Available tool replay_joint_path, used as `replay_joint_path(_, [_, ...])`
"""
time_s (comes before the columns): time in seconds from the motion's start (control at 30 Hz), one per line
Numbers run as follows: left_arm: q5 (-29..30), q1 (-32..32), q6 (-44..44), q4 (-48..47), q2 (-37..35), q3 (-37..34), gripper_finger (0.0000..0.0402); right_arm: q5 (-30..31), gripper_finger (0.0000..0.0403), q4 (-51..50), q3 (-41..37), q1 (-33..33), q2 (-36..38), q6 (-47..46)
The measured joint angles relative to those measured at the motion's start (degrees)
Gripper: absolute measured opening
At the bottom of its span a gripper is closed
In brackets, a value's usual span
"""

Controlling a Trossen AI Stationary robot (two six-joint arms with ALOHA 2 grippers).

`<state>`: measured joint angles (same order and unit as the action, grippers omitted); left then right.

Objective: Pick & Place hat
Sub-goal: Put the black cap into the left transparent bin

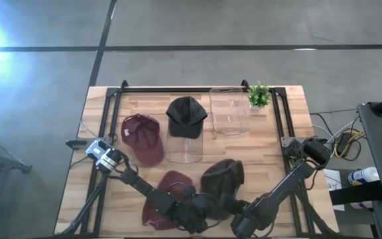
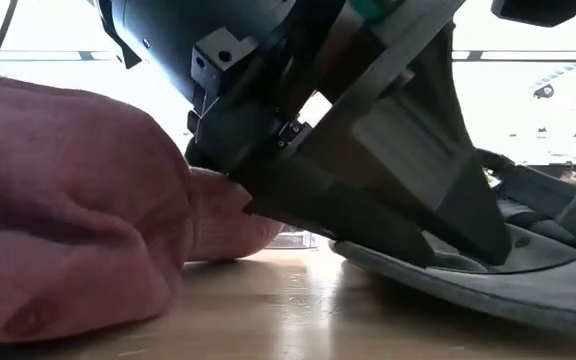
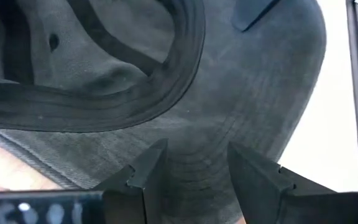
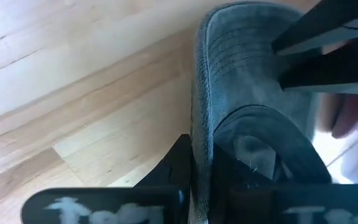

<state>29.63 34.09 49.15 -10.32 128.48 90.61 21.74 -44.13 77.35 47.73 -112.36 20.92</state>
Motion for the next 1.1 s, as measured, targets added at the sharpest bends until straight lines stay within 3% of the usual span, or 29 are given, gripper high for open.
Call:
replay_joint_path(0.23, [-0.22,-0.08,0.22,-4.66,-0.27,-0.04,0.0167,1.82,0.0023,-3.77,0.08,0.99,3.13,-13.54])
replay_joint_path(0.5, [-2.42,0.22,-1.71,-9.12,-0.27,0.07,0.0167,-4.5,0.0106,-4.86,0.26,3.02,8.16,-23.59])
replay_joint_path(0.77, [-2.57,0.67,-2.37,-11.59,-3.47,0.02,0.0167,-3.24,0.0173,-6.85,-0.1,5.81,7.55,-28.06])
replay_joint_path(0.97, [3.3,0.37,-6.55,-8.91,-8.29,0.19,0.0167,-0.69,0.0186,-10.27,-0.53,6.21,7.37,-35.44])
replay_joint_path(1.1, [3.36,-0.77,-13.46,-1.28,-8.47,0.02,0.0167,2.05,0.0183,-13.89,-0.53,7.31,9.12,-46.7])
